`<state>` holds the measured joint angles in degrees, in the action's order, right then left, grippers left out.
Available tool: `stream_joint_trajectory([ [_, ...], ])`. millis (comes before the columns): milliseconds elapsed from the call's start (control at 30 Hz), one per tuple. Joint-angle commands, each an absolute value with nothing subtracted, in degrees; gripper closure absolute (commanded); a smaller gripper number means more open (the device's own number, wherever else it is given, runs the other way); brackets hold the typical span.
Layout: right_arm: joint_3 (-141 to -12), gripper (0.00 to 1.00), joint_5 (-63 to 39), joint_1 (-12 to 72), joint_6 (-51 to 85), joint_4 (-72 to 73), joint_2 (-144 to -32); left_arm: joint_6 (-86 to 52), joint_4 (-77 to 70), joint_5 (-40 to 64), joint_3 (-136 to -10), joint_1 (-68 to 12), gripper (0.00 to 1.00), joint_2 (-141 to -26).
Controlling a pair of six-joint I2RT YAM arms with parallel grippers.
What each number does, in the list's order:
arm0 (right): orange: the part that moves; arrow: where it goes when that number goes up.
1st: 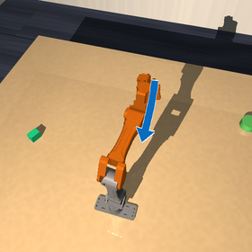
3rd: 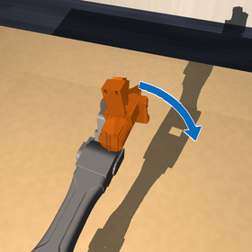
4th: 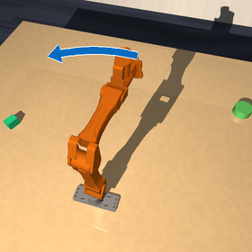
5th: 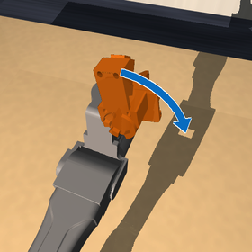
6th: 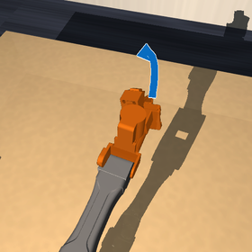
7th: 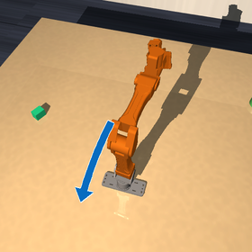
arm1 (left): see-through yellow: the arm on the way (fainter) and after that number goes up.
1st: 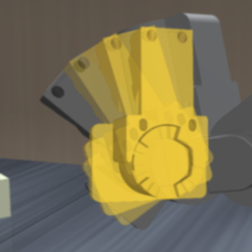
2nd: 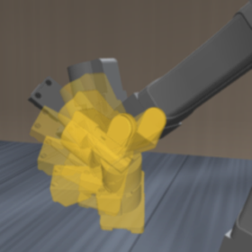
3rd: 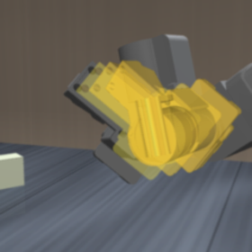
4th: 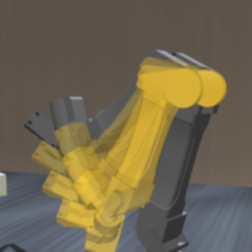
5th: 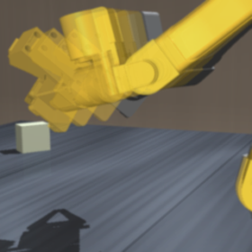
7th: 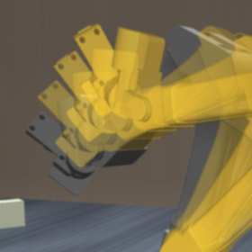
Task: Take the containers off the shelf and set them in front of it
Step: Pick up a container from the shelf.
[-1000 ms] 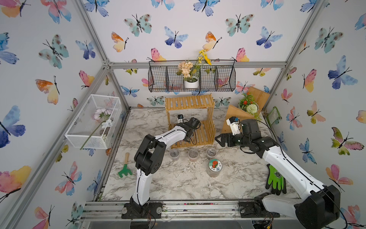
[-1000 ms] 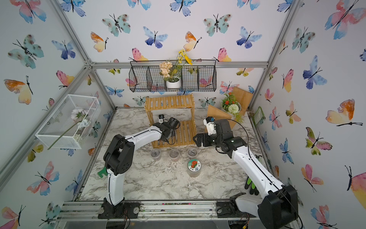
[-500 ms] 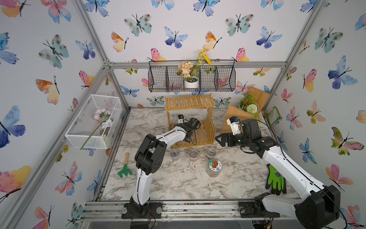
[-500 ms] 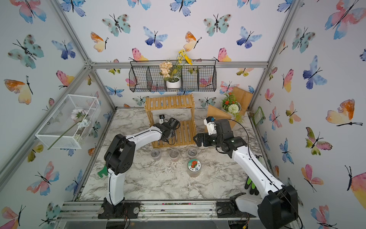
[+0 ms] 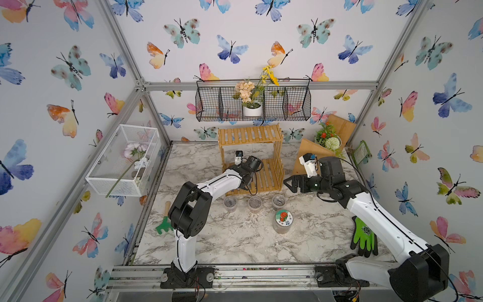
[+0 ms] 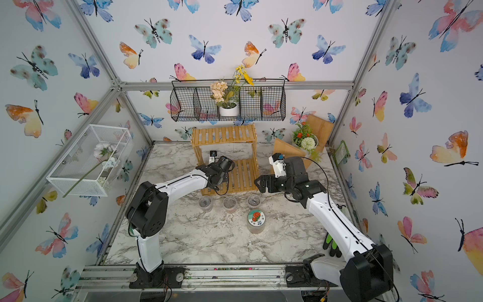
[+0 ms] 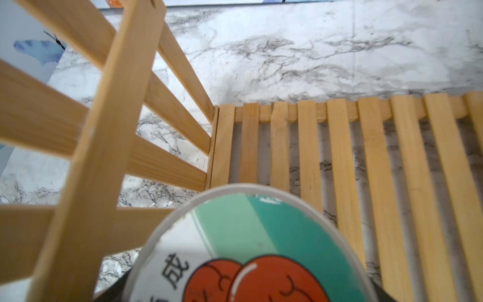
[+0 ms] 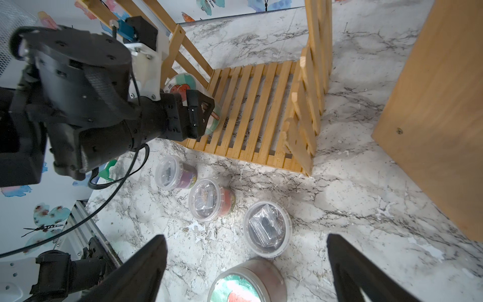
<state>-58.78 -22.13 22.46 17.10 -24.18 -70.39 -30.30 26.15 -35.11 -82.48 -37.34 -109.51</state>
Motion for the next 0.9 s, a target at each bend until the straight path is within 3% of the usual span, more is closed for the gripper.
stream_joint_trajectory([
  [0, -58.3, 0.02, -24.1, 22.2, 18.1, -22.6, -70.1, -26.8, 23.6, -35.7, -81.8, -38.2, 0.29, -104.2],
  [433, -57.7, 0.02, -24.6, 22.2, 18.5, -21.8, -70.2, -23.5, 22.9, -34.0, -75.3, -41.4, 0.28, -92.6],
  [867, -57.1, 0.02, -25.8, 22.3, 18.1, -21.4, -71.4, -23.5, 23.3, -33.0, -61.7, -50.6, 0.29, -76.6],
])
